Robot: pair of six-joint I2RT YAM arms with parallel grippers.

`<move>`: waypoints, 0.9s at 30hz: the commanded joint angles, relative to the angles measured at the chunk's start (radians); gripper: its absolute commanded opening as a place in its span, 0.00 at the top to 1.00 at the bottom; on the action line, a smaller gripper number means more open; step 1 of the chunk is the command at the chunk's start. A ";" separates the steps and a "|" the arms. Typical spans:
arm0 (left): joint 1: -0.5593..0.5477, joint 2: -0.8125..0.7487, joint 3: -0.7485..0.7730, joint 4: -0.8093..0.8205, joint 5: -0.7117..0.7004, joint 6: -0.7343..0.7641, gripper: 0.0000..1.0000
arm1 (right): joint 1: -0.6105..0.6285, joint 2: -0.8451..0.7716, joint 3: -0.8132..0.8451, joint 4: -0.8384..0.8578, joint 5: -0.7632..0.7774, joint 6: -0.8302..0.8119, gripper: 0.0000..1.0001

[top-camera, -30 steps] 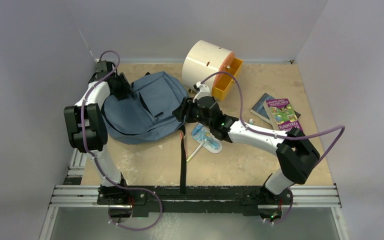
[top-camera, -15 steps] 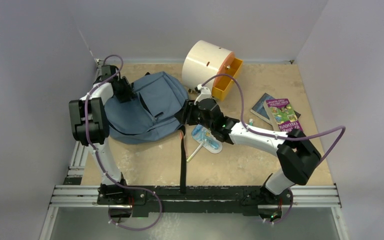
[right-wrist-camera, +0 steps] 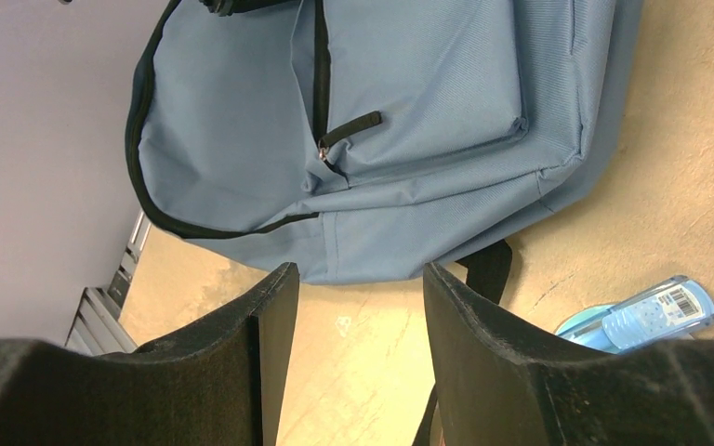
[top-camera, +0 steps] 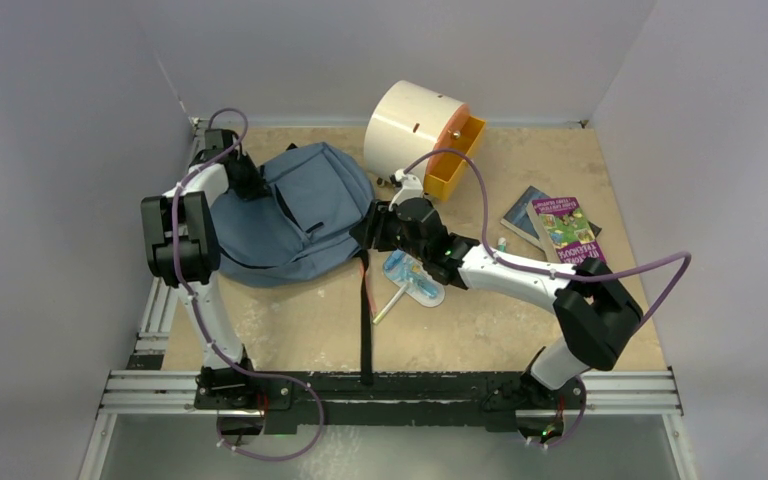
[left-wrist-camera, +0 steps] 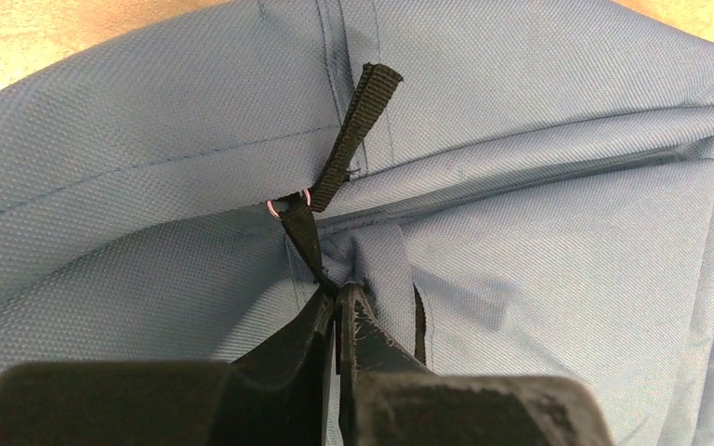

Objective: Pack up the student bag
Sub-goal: Unzip the student bag at the center of the board.

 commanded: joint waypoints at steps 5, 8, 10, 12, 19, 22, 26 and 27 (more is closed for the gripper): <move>0.004 -0.053 0.043 -0.006 -0.101 0.101 1.00 | 0.004 -0.043 0.004 0.022 0.006 0.004 0.46; 0.000 -0.082 0.074 -0.078 -0.139 0.149 1.00 | 0.004 -0.039 0.006 0.026 0.012 0.005 0.46; -0.002 -0.096 0.086 -0.116 -0.153 0.176 1.00 | 0.004 -0.031 0.013 0.034 0.018 0.005 0.46; -0.011 -0.115 0.083 -0.143 -0.173 0.197 1.00 | 0.005 -0.017 0.031 0.042 0.023 -0.001 0.46; -0.048 -0.156 0.048 -0.164 -0.262 0.243 1.00 | 0.005 0.070 0.154 0.054 0.034 -0.072 0.46; -0.050 -0.161 0.039 -0.170 -0.274 0.248 1.00 | 0.005 0.133 0.240 0.044 0.033 -0.106 0.44; -0.052 -0.156 0.031 -0.165 -0.268 0.250 1.00 | 0.004 0.311 0.445 0.031 -0.027 -0.160 0.40; -0.052 -0.154 0.032 -0.165 -0.268 0.251 1.00 | 0.004 0.343 0.484 0.028 -0.044 -0.159 0.40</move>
